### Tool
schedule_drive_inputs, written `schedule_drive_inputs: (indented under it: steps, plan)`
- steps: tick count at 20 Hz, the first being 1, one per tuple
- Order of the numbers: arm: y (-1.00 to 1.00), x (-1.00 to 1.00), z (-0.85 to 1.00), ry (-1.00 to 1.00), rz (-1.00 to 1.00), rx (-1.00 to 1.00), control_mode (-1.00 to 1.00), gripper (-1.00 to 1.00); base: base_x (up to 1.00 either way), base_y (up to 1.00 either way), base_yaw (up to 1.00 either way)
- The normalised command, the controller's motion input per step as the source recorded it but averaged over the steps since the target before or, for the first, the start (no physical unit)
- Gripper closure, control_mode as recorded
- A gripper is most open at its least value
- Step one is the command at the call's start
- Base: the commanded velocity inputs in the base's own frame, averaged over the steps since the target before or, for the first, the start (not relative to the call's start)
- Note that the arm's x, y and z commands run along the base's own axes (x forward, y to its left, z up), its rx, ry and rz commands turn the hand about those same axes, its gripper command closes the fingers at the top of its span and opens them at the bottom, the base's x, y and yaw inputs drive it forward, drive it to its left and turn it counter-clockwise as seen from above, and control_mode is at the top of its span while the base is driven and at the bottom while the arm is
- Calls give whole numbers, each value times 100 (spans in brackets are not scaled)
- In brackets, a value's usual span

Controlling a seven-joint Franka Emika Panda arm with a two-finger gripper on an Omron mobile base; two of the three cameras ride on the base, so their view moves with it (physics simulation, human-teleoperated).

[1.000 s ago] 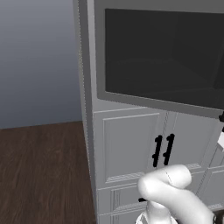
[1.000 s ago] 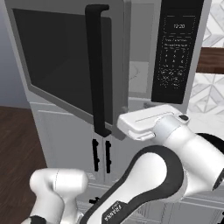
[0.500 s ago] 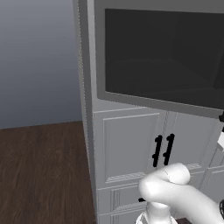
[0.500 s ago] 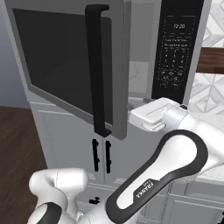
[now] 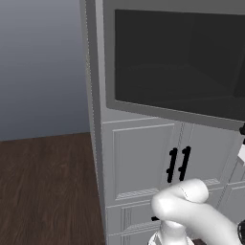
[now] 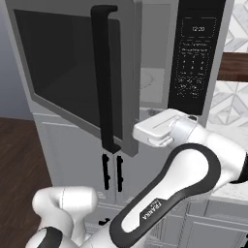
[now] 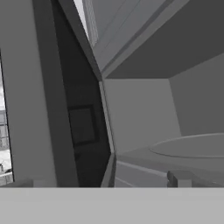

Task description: Open the microwave, place the bowl with waffle inside the microwave, then close the microwave door and turn it on.

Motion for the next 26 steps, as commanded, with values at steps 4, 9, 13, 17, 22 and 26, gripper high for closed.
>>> schedule_drive_inputs:
  steps: [4, 9, 13, 17, 22, 26]
  plan:
    - [59, -77, -2, 0, 7, 0, -100, -100, 0, 0, 0]
    - [71, -100, -9, 0, 16, -2, -100, -100, 0, 0, 0]
    - [96, -95, -11, 0, 12, -4, -100, -100, 0, 0, 0]
    - [100, -76, -8, 0, 15, -5, -100, -100, 0, 0, 0]
    - [100, -71, -7, 0, 22, -5, -100, -100, 0, 0, 0]
    - [100, -52, -3, 4, 32, -3, -100, -100, 0, 0, 0]
